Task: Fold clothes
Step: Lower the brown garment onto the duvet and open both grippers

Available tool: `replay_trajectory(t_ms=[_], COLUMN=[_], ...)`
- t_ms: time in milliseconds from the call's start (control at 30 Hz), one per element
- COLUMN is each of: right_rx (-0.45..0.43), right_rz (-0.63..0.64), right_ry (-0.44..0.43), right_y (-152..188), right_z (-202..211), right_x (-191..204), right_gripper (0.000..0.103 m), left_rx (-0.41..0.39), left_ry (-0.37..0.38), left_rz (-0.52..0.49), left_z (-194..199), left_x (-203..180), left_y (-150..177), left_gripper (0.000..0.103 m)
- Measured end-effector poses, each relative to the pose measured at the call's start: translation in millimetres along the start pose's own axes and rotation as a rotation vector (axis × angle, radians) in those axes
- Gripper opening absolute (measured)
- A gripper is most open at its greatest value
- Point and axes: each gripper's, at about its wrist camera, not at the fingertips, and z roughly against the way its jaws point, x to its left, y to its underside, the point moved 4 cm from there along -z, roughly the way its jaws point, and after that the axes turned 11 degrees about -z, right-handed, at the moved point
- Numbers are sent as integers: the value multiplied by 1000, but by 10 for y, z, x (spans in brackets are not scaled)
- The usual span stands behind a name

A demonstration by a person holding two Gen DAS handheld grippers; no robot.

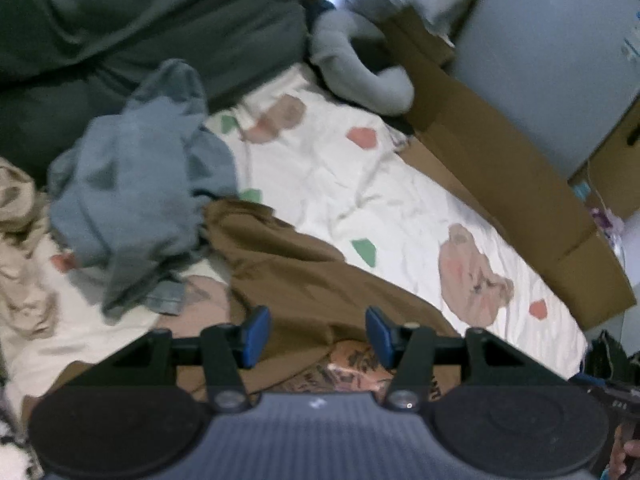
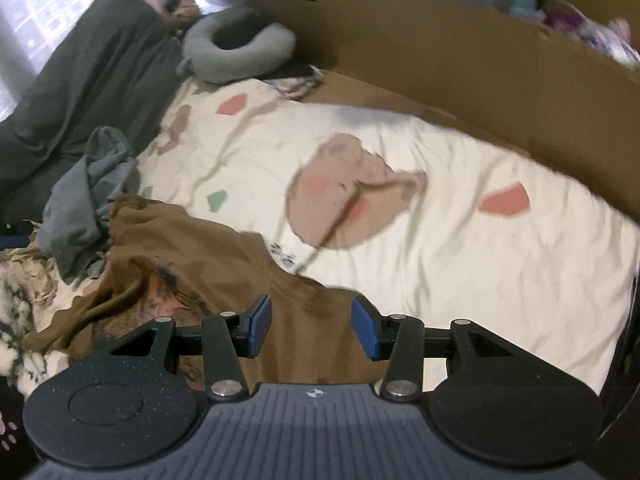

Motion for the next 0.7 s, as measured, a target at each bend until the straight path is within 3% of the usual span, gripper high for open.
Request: replay_trajectory(t_ms=[333,600,700], right_rx=[-26,-33,-37], right_rz=[-125,-242,-270], right_ry=[29,39,39], right_y=[417,740,849], right_z=[-120,-271,-285], right_x=[-555,-890,-970], right_gripper=[51,51,51], left_rx=[49,93,101], left_ry=[66,212,266], left_rz=[-125,-263,-345], left_z=[-614,-953,-1070], left_x=[-455,-1194,-1559], left_y=[24,135,249], left_gripper=[56,56,69])
